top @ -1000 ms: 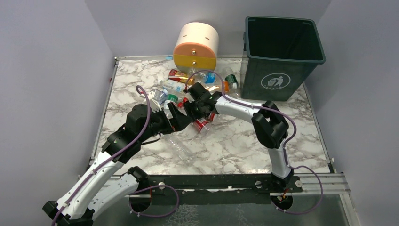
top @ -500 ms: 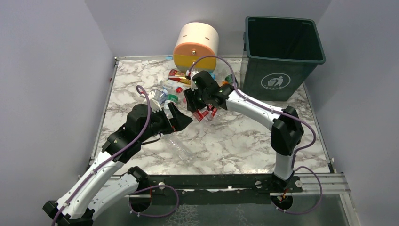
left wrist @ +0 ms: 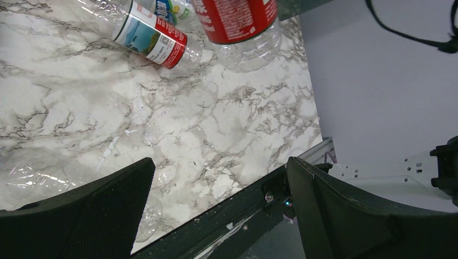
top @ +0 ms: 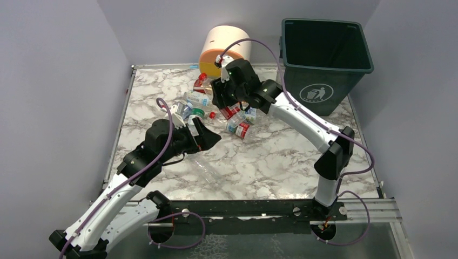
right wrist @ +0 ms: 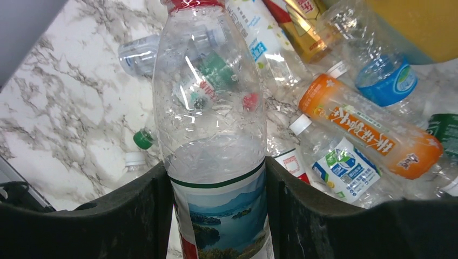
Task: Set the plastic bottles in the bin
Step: Place the plastic bottle in the trash bin.
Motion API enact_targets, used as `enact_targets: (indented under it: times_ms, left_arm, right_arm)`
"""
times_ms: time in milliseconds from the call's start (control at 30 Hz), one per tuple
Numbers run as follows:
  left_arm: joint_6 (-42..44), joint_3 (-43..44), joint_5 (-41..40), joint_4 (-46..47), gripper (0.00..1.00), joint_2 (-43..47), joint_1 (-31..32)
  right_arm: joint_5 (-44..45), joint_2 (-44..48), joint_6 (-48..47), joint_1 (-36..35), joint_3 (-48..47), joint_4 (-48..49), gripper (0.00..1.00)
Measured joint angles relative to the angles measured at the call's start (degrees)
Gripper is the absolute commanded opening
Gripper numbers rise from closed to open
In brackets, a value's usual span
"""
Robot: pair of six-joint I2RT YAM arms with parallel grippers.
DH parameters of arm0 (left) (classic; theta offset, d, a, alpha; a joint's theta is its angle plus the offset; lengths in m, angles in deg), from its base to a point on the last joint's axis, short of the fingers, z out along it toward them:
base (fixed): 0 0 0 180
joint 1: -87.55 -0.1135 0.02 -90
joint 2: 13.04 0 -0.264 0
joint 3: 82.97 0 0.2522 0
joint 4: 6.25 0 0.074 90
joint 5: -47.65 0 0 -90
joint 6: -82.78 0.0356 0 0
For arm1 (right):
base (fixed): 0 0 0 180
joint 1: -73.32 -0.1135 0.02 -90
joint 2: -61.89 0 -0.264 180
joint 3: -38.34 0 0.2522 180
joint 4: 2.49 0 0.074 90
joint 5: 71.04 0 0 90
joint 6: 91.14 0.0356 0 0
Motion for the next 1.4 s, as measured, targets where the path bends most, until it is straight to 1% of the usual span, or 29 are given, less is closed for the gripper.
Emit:
enact_targets:
  times_ms: [367,500,800,1033,1233,1400]
  left_arm:
    - [-0.15,-2.84,0.13,0.02,0.99,0.04,0.00]
    - [-0.15,-2.99,0.24,0.20,0.99,-0.74,0.00]
    - [-0.15,-2.99,0.55,1.03,0.99,-1.22,0.00]
    - [-0.13,-3.02,0.59,1.18,0.99,-1.68,0.00]
    - [-0.11,-3.19,0.61,1.31,0.99,-2.40,0.00]
    - [-0.11,-3.32,0.61,1.33,0.99,-2.40,0.00]
  right_arm:
    - [0.92,3.82,-0.22,3.63,-6.54,-2.36,0.56]
    - [1.01,5.18,-0.13,6.93,-8.59,-2.25,0.56]
    - [0.33,6.01,1.25,16.74,-14.32,-0.09,0.54]
    - [-4.39,8.96,6.45,25.49,-14.12,5.01,0.54]
    - [-8.20,10.71,11.13,31.39,-13.57,10.14,0.52]
    - [-12.85,10.88,16.04,36.83,-10.12,14.86,0.51]
